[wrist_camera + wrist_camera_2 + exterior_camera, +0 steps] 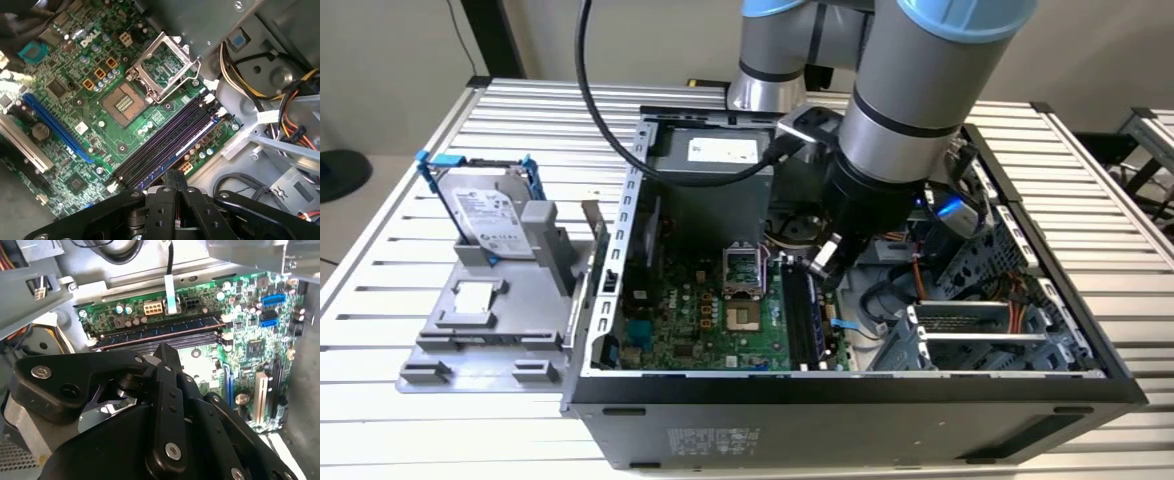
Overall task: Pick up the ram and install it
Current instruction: 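Press down the ram until it locks into place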
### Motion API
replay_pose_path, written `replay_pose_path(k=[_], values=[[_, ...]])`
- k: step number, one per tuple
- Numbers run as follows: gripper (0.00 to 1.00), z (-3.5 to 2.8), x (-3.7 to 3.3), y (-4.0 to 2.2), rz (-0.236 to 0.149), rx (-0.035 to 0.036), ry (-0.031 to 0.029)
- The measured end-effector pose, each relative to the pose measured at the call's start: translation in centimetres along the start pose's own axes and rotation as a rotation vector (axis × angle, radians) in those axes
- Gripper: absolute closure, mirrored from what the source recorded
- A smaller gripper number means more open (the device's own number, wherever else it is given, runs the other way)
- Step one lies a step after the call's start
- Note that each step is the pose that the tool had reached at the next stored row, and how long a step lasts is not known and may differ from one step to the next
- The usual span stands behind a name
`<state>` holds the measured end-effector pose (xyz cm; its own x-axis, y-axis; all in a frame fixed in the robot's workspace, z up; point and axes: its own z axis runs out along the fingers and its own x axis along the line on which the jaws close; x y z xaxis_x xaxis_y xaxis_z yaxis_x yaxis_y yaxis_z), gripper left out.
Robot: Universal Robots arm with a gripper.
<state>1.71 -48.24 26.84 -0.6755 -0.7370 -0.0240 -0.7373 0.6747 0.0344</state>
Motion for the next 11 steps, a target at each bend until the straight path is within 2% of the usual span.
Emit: replay_pose_path(k=[4,11], values=[[1.0,0.0,-0.01,0.0,-0.059,0.0016,-0.0092],[1.0,0.0,0.0,0.0,-0.185,-0.0017,-0.0059]])
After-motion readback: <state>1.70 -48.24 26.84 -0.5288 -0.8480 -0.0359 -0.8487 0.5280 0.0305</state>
